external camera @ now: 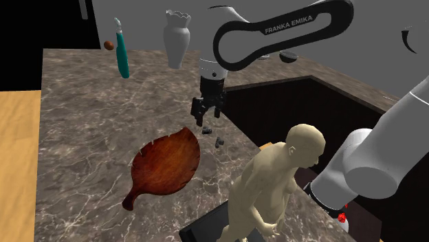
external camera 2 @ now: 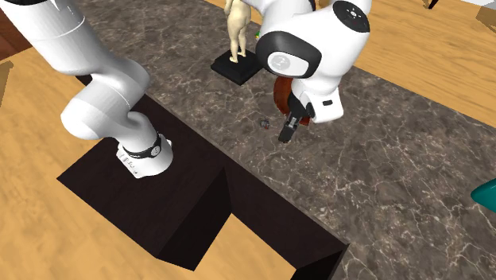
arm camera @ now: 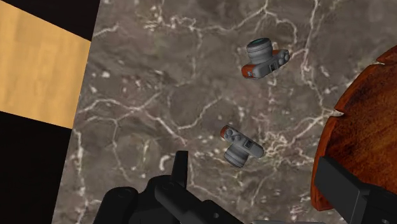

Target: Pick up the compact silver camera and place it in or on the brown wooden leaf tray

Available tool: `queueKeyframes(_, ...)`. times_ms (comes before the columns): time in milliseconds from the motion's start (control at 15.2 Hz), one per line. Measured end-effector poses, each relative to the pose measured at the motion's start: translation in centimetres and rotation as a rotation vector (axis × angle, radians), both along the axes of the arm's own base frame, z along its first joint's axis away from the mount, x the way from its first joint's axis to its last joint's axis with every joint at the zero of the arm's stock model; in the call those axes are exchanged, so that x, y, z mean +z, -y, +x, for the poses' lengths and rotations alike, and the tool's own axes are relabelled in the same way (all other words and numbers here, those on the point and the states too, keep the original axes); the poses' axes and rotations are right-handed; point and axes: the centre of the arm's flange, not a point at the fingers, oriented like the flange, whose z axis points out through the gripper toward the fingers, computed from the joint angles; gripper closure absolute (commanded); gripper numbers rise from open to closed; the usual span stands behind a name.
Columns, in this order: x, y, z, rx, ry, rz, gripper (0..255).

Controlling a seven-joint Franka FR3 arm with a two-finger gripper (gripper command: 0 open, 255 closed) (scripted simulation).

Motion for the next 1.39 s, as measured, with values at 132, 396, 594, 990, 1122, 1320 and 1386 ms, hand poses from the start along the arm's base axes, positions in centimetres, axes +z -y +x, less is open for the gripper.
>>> queueKeyframes(132,-1.1,-0.2,0.0,0.001,0.0,0.001,0)
queueKeyframes(396,-3.2,-0.2,-0.3,0.001,0.001,0.001,0)
queueKeyframes(594,-3.5,-0.2,-0.4,0.001,0.001,0.001,0)
queueKeyframes(990,-3.5,-0.2,-0.4,0.001,0.001,0.001,255)
queueKeyframes(1122,-3.5,-0.2,-0.4,0.001,0.001,0.001,255)
queueKeyframes(1320,-3.5,-0.2,-0.4,0.001,0.001,0.001,255)
queueKeyframes(1386,-3.5,-0.2,-0.4,0.001,0.001,0.001,255)
